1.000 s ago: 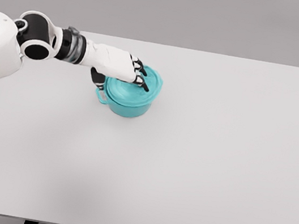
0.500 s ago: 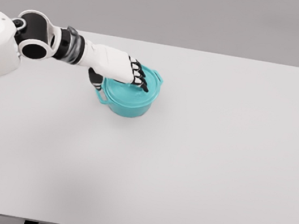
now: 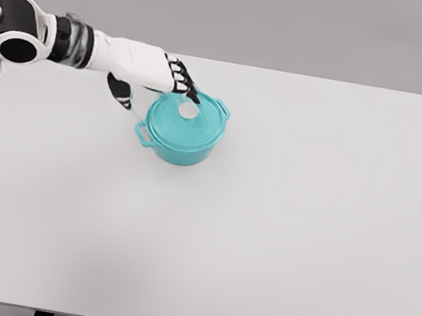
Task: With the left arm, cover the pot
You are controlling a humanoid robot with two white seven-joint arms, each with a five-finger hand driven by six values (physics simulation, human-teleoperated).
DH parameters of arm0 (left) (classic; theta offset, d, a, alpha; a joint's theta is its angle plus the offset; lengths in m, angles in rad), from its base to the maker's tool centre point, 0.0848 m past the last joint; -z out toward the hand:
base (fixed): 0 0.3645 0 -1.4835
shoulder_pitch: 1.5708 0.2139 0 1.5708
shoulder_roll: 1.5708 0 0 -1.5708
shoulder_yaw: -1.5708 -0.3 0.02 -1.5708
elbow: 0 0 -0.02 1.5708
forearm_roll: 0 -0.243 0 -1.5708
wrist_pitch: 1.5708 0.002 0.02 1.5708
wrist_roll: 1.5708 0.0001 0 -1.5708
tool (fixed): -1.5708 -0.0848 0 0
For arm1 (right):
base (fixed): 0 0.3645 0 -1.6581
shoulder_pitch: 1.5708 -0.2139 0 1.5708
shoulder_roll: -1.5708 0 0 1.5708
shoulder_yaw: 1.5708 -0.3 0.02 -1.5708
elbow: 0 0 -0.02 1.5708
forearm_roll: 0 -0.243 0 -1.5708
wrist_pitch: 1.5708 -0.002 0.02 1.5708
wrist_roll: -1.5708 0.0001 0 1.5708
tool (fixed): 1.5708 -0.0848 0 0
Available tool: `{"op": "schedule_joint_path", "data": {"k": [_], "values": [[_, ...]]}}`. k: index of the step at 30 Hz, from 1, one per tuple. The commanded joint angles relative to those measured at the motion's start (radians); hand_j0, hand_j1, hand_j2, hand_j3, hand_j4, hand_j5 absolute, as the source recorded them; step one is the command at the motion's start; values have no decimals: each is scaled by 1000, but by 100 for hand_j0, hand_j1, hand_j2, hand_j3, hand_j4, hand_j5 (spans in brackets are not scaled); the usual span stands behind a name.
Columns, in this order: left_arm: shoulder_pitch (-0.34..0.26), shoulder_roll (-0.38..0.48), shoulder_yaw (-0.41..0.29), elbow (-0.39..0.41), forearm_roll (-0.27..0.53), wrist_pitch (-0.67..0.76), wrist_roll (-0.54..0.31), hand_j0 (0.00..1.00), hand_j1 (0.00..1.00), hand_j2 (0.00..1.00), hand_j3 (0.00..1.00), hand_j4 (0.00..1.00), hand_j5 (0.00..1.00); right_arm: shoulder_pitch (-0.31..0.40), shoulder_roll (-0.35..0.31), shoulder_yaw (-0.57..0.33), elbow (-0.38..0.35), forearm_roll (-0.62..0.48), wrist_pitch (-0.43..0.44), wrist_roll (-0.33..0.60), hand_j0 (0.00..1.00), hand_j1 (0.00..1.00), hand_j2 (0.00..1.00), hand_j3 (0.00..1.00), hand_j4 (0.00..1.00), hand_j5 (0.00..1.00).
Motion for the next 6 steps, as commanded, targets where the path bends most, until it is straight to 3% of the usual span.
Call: {"op": "schedule_joint_path", "data": {"k": [1, 4, 6], "values": [[8, 93, 52, 2, 56, 6, 0, 100, 100, 100, 100, 100, 100, 0, 0, 0, 0, 0, 0, 0, 100, 100, 100, 100, 100, 100], [34, 151, 76, 94, 190, -1, 0, 100, 100, 100, 100, 100, 100, 0, 0, 0, 0, 0, 0, 0, 100, 100, 100, 100, 100, 100], [71, 158, 113, 143, 208, -1, 0, 100, 100, 100, 100, 100, 100, 0, 0, 0, 0, 0, 0, 0, 100, 100, 100, 100, 100, 100]]}}
